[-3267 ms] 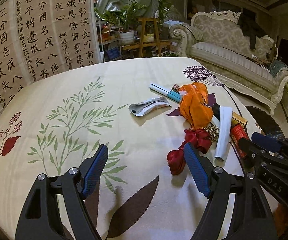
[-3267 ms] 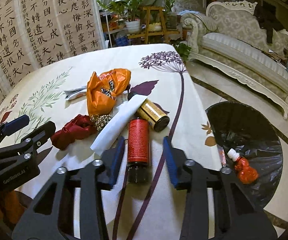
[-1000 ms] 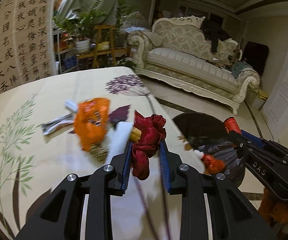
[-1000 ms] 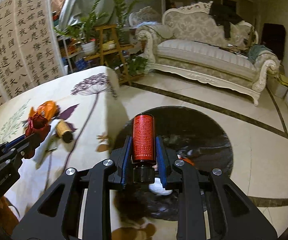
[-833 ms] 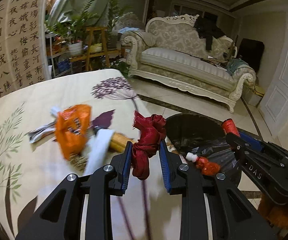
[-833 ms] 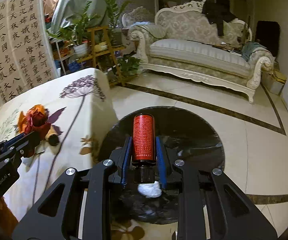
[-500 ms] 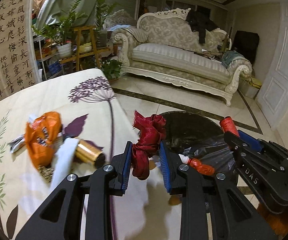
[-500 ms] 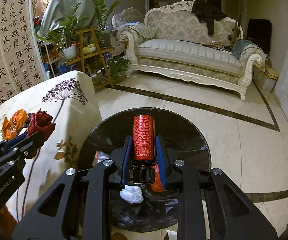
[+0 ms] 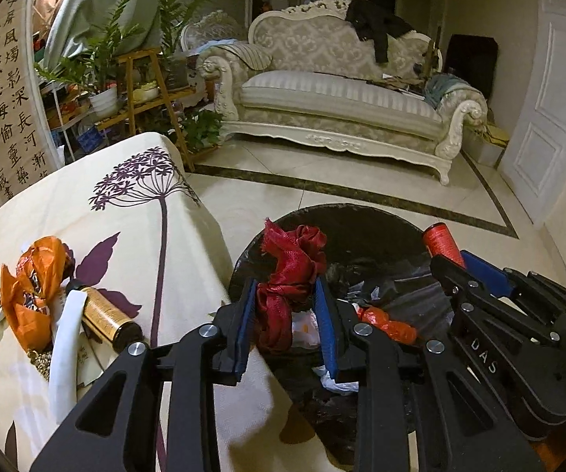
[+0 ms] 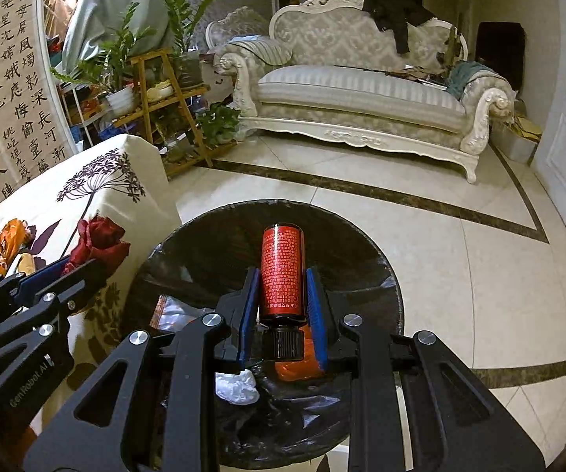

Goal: Collect trash
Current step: 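Carry the red can and red ribbon over the black bin and release both, then grasp the white paper strip on the table with the left tool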

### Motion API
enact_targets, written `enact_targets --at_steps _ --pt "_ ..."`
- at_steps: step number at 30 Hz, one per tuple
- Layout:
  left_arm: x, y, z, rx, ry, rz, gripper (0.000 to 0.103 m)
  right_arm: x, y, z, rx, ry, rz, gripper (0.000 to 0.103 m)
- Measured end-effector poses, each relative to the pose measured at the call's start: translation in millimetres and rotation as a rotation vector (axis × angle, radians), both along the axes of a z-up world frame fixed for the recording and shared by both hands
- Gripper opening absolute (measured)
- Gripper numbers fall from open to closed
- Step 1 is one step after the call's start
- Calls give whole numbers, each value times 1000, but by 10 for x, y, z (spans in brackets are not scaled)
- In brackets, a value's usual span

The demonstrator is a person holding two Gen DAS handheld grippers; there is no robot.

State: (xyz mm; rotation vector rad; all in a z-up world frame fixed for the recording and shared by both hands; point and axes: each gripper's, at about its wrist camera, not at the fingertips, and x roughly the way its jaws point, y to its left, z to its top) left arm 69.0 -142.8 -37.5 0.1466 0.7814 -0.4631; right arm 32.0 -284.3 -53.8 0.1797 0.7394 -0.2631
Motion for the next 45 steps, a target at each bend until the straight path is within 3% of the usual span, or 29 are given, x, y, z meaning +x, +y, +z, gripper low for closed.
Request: enact_targets --at_steps 6,7,16,20,37,45 --pt "20 -5 -1 -1 5 8 49 -33 -37 11 1 -9 -16 29" --pt "23 -5 -2 -2 4 10 50 -35 -43 20 1 -12 -22 33" --pt "9 27 37 -5 -14 15 63 -96 -58 88 -2 -28 -45 37" --pt "-30 66 78 -6 -29 18 68 -121 -36 101 0 -32 -44 43" --pt "10 827 141 21 -46 170 68 -43 492 137 36 -27 83 43" --pt "168 980 64 44 -18 197 51 12 677 142 43 -20 131 43"
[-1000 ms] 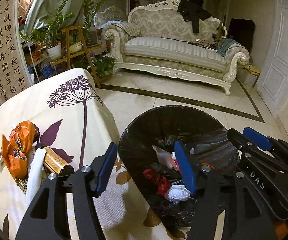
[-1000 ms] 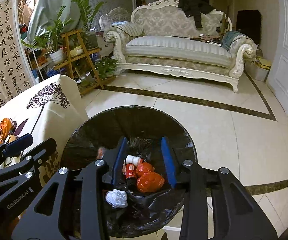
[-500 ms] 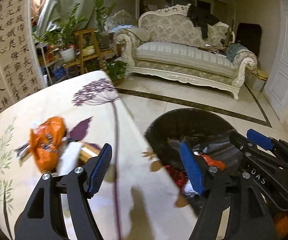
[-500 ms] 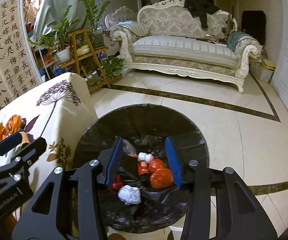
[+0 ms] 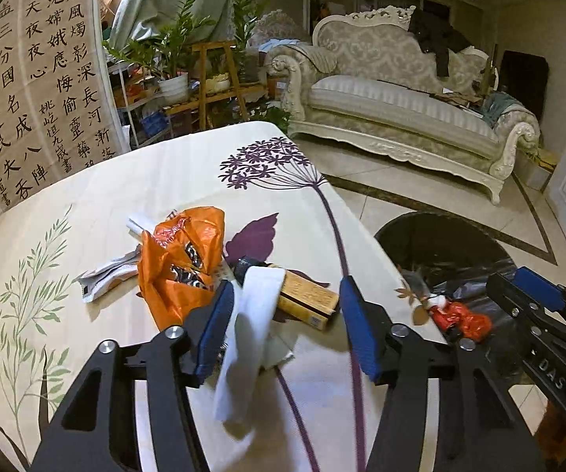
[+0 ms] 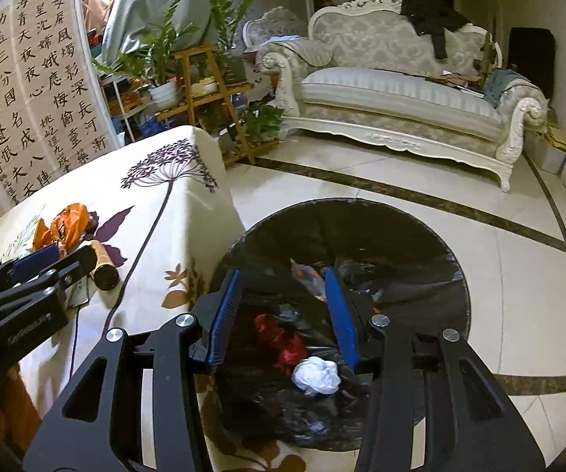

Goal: Collect trash
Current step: 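Grasp the white paper strip on the table with the left tool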

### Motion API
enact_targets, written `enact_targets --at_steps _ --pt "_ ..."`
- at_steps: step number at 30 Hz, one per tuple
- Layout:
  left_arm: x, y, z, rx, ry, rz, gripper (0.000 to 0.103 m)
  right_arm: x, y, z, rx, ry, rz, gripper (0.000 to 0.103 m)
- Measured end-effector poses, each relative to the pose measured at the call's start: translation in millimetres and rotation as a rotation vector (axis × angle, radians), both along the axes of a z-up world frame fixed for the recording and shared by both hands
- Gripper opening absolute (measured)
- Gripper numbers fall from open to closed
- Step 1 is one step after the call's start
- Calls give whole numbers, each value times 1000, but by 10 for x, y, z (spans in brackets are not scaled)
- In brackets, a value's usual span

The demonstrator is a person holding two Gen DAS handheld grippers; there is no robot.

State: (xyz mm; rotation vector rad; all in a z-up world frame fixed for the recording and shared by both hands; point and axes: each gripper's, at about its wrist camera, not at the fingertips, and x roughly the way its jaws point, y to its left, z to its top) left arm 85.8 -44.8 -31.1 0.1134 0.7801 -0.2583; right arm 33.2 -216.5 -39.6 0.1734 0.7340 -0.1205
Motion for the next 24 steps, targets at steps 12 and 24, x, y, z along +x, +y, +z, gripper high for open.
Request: enact_targets --at_steps 12,24 --pt "65 177 -61 -42 44 -4 40 37 47 -31 10 8 11 43" --pt "71 247 -48 -40 59 -5 33 39 91 -47 23 11 22 43"
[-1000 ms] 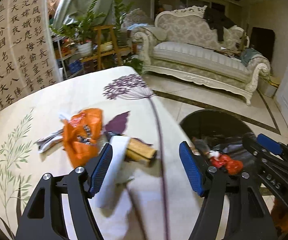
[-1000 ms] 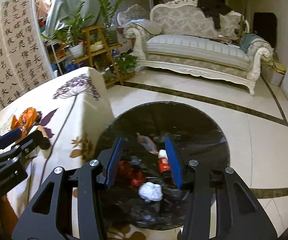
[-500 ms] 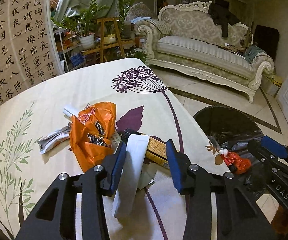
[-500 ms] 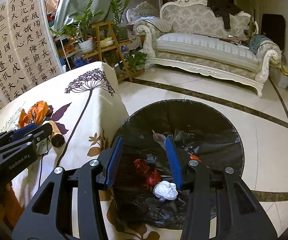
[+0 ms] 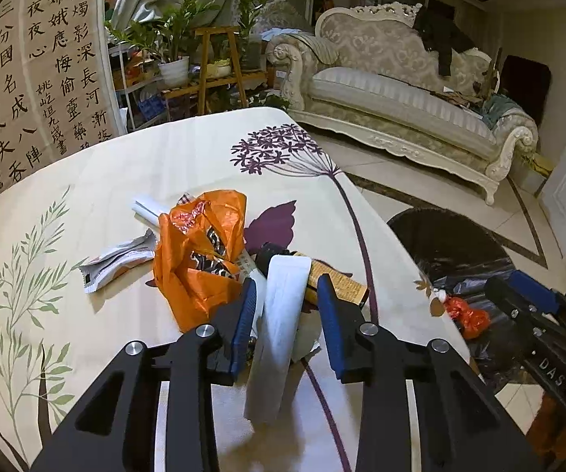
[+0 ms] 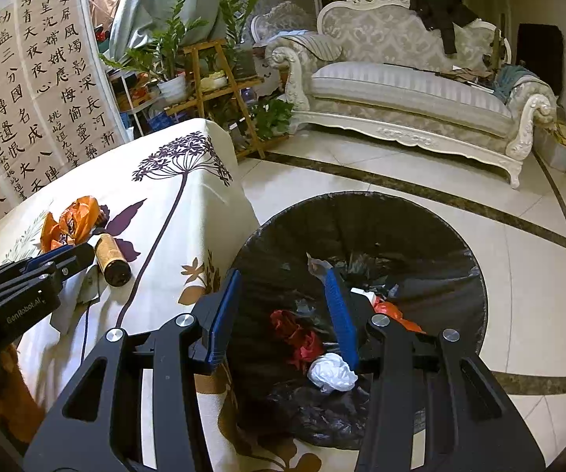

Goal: Collect trash
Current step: 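Grasp the white paper strip on the table with the left tool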

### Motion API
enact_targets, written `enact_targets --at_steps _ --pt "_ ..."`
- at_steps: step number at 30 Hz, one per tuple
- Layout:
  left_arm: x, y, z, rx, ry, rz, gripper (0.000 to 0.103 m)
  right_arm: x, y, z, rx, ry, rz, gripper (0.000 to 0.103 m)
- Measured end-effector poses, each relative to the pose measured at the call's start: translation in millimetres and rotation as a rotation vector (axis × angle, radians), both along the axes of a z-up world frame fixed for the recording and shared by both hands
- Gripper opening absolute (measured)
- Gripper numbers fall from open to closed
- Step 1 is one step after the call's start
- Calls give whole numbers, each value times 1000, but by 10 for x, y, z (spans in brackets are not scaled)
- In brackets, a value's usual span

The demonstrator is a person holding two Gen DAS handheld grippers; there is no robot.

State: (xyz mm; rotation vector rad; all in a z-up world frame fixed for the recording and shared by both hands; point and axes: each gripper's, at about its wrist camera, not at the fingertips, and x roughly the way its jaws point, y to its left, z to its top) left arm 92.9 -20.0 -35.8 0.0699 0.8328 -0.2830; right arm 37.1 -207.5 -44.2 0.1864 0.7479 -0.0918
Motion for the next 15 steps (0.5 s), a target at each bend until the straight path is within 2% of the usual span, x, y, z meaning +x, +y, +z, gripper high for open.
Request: enact_targets --at_steps 10,14,15 --pt "50 -18 -77 27 22 -14 32 -16 12 5 -1 2 3 43" --pt "51 -6 -77 20 21 -14 22 -15 36 4 -1 3 6 43" --pt "49 9 -76 9 21 -17 22 -15 49 3 -1 3 8 43"
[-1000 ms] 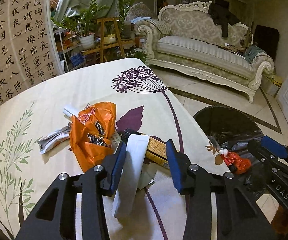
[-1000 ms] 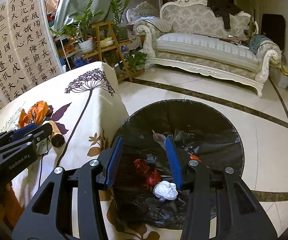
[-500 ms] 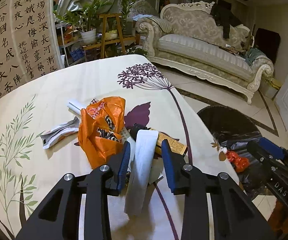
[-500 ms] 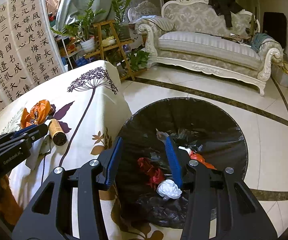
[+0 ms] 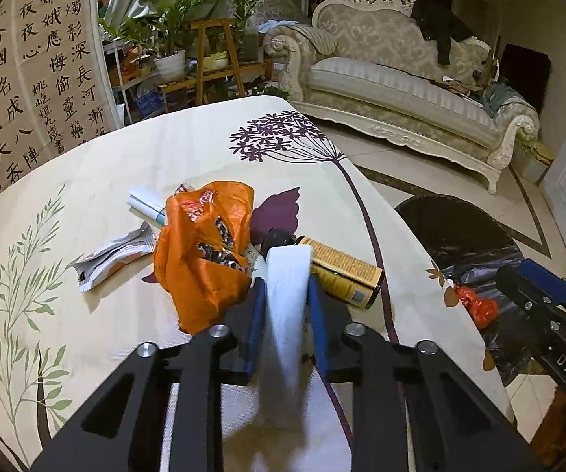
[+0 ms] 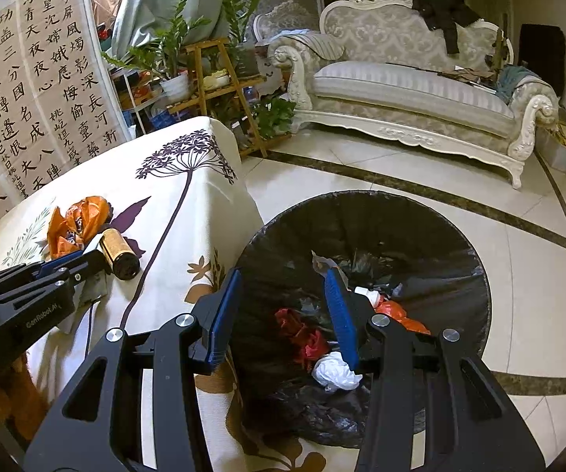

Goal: Collect trash
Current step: 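Grasp the white paper strip on the table with the left tool, then grasp the brown twine ball with the right tool while the left tool holds the strip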

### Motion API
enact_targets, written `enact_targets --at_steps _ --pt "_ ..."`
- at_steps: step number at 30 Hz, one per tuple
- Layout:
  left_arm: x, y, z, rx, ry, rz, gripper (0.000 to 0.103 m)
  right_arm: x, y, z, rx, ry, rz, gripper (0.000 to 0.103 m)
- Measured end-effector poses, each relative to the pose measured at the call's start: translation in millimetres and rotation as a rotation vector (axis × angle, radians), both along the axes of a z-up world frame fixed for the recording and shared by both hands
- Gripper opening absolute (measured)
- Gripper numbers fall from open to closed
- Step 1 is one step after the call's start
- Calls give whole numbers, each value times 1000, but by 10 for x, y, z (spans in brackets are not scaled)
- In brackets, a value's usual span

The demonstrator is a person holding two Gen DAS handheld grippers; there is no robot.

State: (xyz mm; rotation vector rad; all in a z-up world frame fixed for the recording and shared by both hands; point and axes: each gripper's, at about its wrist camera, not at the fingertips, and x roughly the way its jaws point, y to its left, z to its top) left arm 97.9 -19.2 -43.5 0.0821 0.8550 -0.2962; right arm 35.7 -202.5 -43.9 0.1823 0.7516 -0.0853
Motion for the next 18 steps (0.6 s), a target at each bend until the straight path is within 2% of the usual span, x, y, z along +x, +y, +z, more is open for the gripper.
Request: enact_targets --at_steps 6,18 --pt "-34 18 44 -10 -13 2 22 9 56 10 -3 1 9 43" --pt "-230 228 339 -66 -76 26 22 14 158 80 -13 -9 41 43"
